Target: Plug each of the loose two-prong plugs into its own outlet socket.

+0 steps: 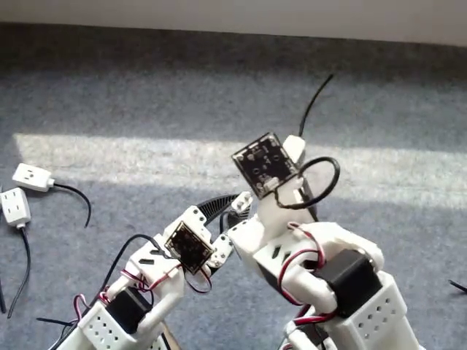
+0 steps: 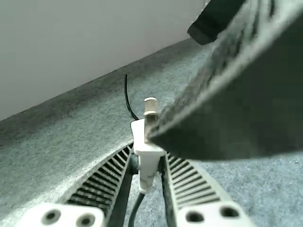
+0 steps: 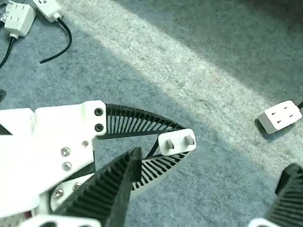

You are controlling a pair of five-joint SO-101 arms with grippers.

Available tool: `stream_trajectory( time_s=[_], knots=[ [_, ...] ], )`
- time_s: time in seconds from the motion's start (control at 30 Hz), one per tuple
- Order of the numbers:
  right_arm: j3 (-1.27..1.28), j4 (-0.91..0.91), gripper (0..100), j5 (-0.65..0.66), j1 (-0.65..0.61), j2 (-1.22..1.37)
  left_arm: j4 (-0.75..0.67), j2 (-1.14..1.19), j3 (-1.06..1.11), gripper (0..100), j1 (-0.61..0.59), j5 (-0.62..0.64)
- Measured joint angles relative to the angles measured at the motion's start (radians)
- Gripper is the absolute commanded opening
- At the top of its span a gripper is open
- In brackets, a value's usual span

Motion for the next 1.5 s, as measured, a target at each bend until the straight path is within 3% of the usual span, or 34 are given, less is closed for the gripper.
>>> stream_trajectory(
  time_s=[0.2,0.53,0.73,1.5],
  knots=[
    [0.023,-0.011,42.4,0.031,-0.008,0.0,0.0,0.0,0.0,1,0.0,0.0],
    [0.287,-0.351,42.0,0.11,0.249,-0.009,0.002,0.005,0.0,1,-0.002,0.002],
    [0.341,-0.419,30.9,0.117,0.267,-0.011,0.011,0.005,0.0,1,-0.002,0.003],
    [0.499,-0.565,30.7,0.117,0.276,-0.015,0.014,0.009,0.0,1,-0.003,0.003]
  ],
)
